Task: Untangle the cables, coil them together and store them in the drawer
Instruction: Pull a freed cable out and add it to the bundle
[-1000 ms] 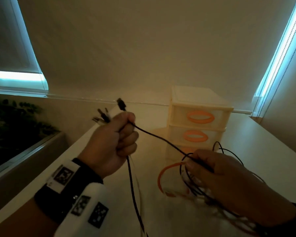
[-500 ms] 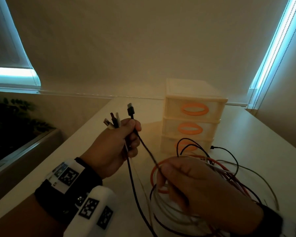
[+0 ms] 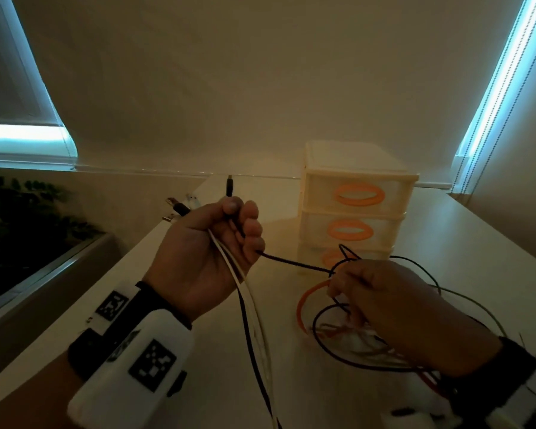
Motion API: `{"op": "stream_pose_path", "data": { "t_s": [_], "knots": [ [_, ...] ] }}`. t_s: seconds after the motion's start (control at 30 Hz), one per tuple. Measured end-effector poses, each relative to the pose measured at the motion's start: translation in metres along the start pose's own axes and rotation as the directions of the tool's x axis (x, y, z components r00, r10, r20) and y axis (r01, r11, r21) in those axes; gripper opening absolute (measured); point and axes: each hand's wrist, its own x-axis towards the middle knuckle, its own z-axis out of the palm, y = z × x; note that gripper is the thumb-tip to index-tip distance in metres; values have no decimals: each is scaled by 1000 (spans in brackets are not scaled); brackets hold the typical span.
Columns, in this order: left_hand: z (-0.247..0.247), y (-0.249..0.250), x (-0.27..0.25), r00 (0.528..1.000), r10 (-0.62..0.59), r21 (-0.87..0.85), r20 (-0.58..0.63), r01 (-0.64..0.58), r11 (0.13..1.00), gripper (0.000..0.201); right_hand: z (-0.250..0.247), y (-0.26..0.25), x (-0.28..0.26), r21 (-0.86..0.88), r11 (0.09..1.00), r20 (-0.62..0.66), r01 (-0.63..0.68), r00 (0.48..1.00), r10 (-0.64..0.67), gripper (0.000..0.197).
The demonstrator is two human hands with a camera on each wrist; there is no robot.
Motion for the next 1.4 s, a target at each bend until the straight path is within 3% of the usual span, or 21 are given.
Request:
{"op": "stream_pose_path", "data": {
  "t_s": [0.07, 0.13, 0.23, 0.33, 0.43, 0.53, 0.6, 0.7, 0.77, 0.87, 1.0, 1.17, 1.27, 1.4],
  "knots": [
    [-2, -9, -2, 982, -89, -16, 169, 93, 996, 28, 3, 5, 2, 30, 999, 42, -41, 998, 40, 28],
    [-1, -14, -5, 929, -161, -52, 333, 189, 981, 32, 1, 10, 4, 41, 996, 107, -74, 992, 70, 27],
    [-1, -16, -8, 839, -268, -21, 473, 315, 949, 28, -9, 9, 2, 72, 994, 145, -80, 987, 69, 28],
    [-1, -27, -9, 801, -413, 283, 434, 314, 906, 28, -16, 6, -3, 4, 999, -72, 55, 996, -54, 30],
    [3, -43, -11, 807, -512, 499, 295, 327, 803, 29, -9, 2, -6, 48, 976, -297, 212, 936, -189, 24],
    [8, -48, -9, 872, -438, 468, 218, 301, 831, 26, 6, -5, -10, 161, 915, -398, 371, 872, -284, 13],
    [11, -46, -7, 931, -329, 372, 159, 252, 893, 26, 16, -7, -16, 227, 854, -323, 468, 864, -387, 7],
    [16, -41, -4, 983, -171, 206, 61, 155, 966, 34, 28, 0, -16, 23, 834, -163, 552, 825, -541, 27],
    [16, -37, -2, 993, -118, 93, 15, 116, 989, 34, 30, 1, -14, 8, 853, -64, 522, 852, -520, 24],
    [11, -34, 0, 994, -104, 68, -24, 105, 992, 23, 26, -1, -13, 22, 906, -9, 422, 906, -422, 8],
    [8, -34, 1, 994, -110, 71, 7, 109, 991, 27, 25, -4, -15, -114, 905, -7, 410, 910, -414, 7],
    [2, -23, 3, 998, -62, 65, 13, 61, 996, 28, 13, 0, -16, -345, 846, 242, 406, 910, -338, 56],
    [1, -15, 3, 999, -31, 50, 19, 30, 998, 28, -1, 4, -14, -476, 801, 197, 363, 932, -306, 60],
    [2, 6, 2, 995, 96, 49, 14, -96, 994, 31, -23, 7, -16, -516, 820, 116, 249, 968, -222, 48]
  ]
}}
